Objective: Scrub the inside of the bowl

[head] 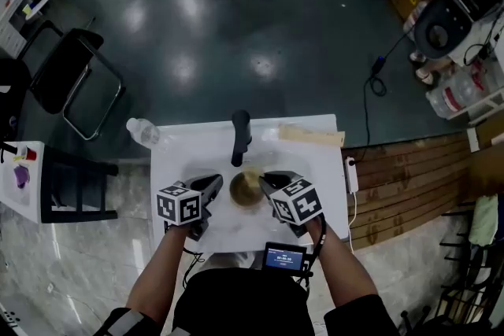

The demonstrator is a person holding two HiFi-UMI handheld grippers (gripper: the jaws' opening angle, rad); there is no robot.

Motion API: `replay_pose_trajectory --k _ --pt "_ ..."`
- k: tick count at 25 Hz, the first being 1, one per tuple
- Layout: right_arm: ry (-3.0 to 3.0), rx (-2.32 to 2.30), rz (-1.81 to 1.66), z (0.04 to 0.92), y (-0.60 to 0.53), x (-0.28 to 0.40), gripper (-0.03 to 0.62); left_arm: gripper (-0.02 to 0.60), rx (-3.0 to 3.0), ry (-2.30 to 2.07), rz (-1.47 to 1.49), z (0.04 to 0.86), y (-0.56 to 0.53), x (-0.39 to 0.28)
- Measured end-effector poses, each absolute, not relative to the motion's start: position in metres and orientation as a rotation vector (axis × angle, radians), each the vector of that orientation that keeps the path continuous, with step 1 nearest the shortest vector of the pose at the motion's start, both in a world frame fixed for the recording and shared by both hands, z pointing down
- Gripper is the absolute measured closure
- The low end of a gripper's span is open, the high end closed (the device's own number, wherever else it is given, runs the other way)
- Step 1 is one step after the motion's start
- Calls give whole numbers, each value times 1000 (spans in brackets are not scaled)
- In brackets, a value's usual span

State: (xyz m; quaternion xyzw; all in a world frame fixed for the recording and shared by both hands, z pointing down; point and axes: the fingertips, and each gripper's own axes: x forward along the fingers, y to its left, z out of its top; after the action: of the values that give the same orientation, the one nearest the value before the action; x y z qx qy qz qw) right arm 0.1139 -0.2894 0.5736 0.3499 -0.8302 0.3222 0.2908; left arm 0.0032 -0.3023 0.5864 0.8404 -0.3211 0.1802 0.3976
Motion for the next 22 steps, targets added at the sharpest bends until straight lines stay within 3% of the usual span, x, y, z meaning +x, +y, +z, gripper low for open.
replay_pose_trajectory --k 10,22 --pt "-2431 1079 873 482 -257 120 557 578 2478 -511 81 489 -251 -1" --pt "-2577 1393 1052 442 -199 147 557 578 2625 -433 150 473 -161 6"
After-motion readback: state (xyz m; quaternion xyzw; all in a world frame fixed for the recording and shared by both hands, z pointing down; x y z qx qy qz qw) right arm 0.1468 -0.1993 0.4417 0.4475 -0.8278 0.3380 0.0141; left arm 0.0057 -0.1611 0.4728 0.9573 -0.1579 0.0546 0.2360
